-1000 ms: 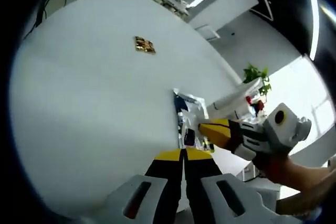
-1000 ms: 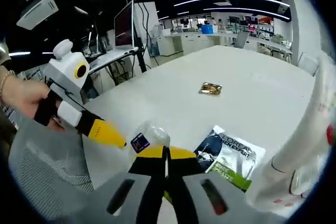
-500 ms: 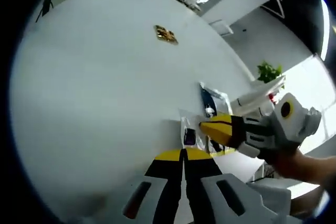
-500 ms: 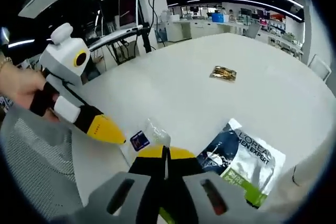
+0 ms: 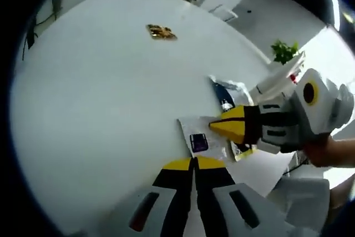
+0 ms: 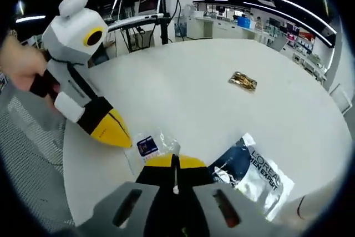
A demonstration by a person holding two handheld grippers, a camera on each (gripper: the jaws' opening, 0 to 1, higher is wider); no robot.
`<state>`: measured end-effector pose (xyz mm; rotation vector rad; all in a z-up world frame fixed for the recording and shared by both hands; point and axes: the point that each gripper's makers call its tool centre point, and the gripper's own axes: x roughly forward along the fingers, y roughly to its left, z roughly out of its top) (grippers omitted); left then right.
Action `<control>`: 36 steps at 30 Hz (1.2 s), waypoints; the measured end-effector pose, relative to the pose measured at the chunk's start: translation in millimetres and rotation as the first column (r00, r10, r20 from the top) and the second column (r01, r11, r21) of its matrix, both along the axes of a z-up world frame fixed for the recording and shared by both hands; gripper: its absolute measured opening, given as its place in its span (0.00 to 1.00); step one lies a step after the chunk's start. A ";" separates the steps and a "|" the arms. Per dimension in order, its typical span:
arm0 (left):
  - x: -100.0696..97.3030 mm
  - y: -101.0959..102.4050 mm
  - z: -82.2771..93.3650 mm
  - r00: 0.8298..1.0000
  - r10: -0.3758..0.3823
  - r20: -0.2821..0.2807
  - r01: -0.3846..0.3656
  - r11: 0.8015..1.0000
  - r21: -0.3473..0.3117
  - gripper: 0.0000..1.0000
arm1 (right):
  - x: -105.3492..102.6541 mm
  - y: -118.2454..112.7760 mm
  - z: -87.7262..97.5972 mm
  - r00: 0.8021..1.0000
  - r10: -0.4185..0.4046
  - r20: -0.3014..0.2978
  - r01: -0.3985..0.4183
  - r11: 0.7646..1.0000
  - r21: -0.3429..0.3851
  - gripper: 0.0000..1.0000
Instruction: Arrange the skincare products in the storage area until every visible bottle or jar stands upright without overlapping.
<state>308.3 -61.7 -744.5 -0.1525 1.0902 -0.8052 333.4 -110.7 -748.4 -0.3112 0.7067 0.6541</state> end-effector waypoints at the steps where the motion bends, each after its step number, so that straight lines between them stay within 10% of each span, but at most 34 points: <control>1: 1.1 1.7 0.5 0.999 -0.040 0.036 0.040 0.999 0.025 0.00 | 0.0 0.0 0.1 1.000 -0.001 0.001 0.001 1.000 -0.005 0.01; 5: 2.3 6.8 2.5 0.974 -0.177 0.137 0.159 0.978 0.137 0.00 | 0.9 0.4 -0.1 1.000 0.018 0.005 -0.018 1.000 -0.016 0.01; 10: 13.6 -12.4 25.4 0.895 -0.307 0.324 0.267 0.950 0.162 0.04 | 1.2 0.4 -0.7 1.000 0.021 0.011 -0.021 1.000 -0.020 0.01; 16: 16.0 -32.0 17.4 0.798 -0.465 0.384 0.387 0.883 0.265 0.10 | -0.3 0.9 -0.8 1.000 -0.002 0.010 0.002 1.000 -0.016 0.01; 25: 11.2 -27.9 0.3 0.778 -0.522 0.350 0.421 0.846 0.326 0.15 | -0.1 0.9 -0.8 0.999 0.027 0.019 -0.027 0.999 -0.030 0.01; 36: 11.2 -28.1 -1.8 0.790 -0.508 0.343 0.407 0.853 0.325 0.15 | -0.9 -3.6 5.7 0.997 0.054 0.053 -0.051 0.998 -0.048 0.19</control>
